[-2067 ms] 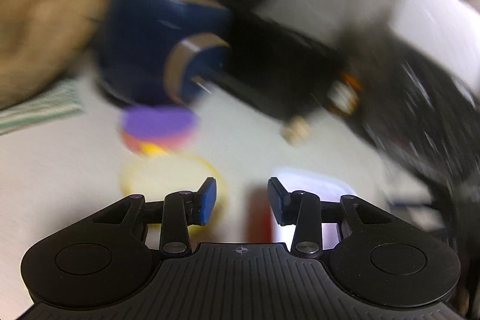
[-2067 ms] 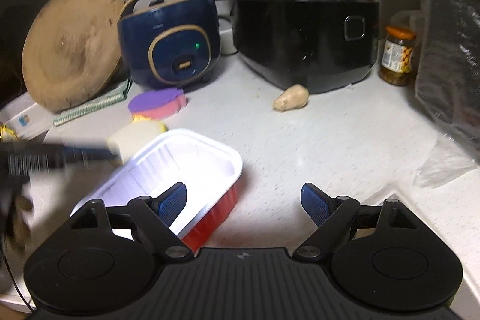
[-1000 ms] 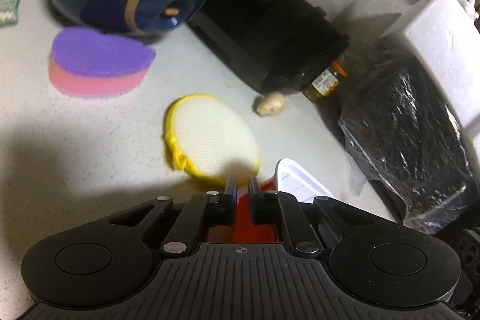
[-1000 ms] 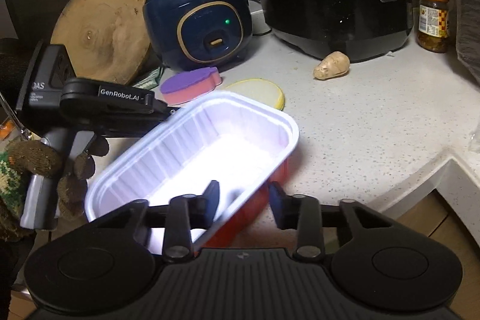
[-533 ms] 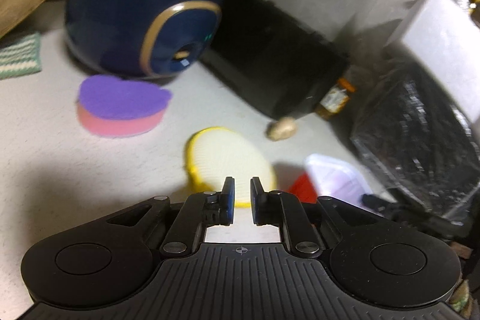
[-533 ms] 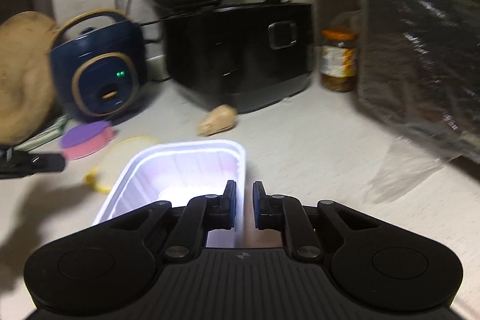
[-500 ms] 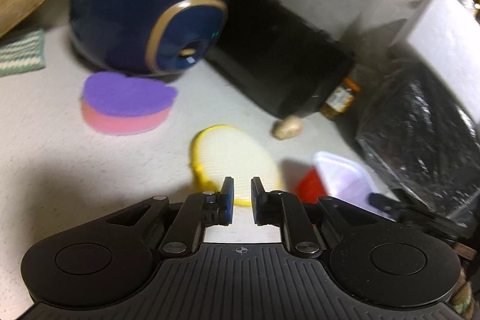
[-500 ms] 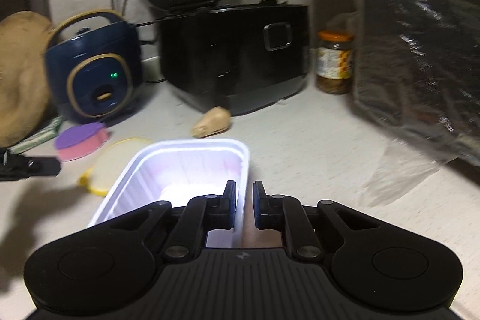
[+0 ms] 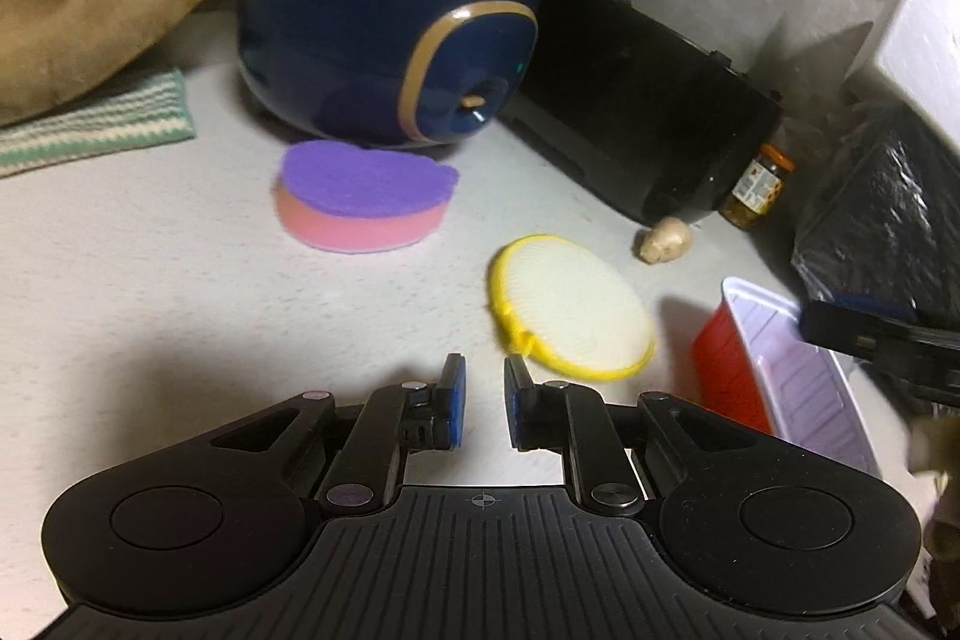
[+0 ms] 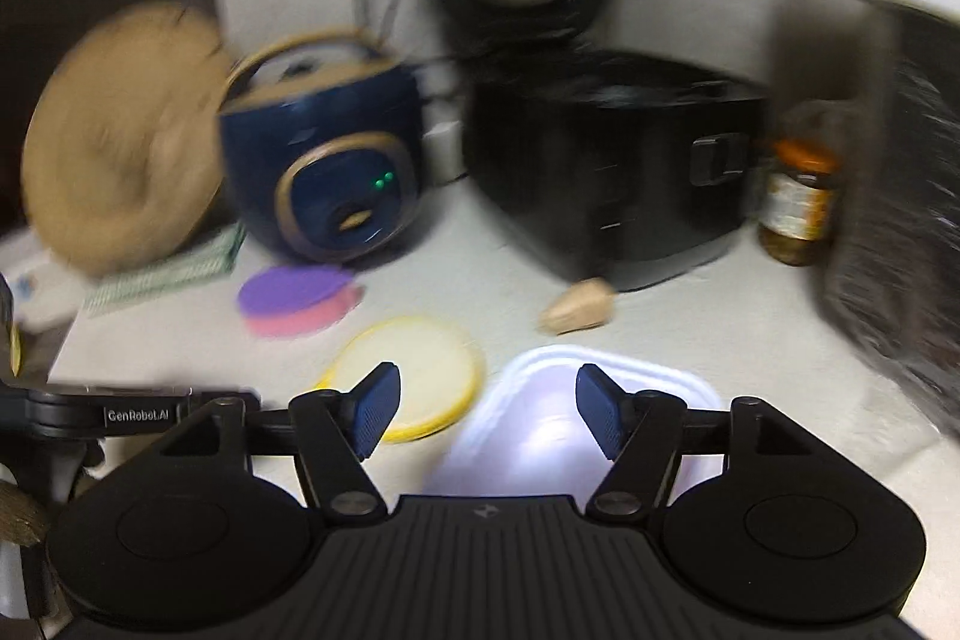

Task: Collect trash
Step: 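Grasp the yellow-rimmed round mesh disc with the right gripper, then grasp the red-and-white tray rim with the left gripper while the right holds the disc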

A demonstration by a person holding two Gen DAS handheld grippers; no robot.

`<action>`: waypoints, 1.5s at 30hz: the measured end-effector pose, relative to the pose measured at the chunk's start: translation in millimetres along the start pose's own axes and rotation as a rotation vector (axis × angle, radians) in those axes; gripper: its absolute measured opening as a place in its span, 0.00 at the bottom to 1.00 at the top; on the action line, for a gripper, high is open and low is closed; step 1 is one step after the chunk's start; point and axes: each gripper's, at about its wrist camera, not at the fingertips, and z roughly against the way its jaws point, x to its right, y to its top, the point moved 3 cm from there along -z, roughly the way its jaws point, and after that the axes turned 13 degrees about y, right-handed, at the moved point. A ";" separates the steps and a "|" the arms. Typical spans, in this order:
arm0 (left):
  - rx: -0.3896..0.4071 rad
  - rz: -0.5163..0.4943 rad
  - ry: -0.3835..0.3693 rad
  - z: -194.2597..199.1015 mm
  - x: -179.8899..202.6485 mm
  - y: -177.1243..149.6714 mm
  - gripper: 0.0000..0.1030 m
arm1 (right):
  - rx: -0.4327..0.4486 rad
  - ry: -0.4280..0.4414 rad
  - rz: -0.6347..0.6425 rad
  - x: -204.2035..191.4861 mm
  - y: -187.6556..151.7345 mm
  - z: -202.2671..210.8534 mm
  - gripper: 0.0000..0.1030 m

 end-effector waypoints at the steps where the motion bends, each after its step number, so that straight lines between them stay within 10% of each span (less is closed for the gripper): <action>1: 0.004 -0.003 -0.005 3.9 -3.2 -1.2 0.16 | -0.019 -0.014 0.032 -8.2 -0.2 -9.2 0.64; 20: 0.028 -0.151 0.038 46.8 -21.6 -29.1 0.16 | -0.188 -0.160 0.303 -93.2 -18.4 -150.4 0.61; 23: 0.036 -0.157 0.044 48.7 -21.8 -30.6 0.16 | -0.199 -0.135 0.312 -91.6 -16.7 -154.8 0.24; 45: 0.053 -0.215 -0.035 56.8 41.0 -39.4 0.16 | 0.120 -0.224 -0.010 36.8 44.2 -9.4 0.05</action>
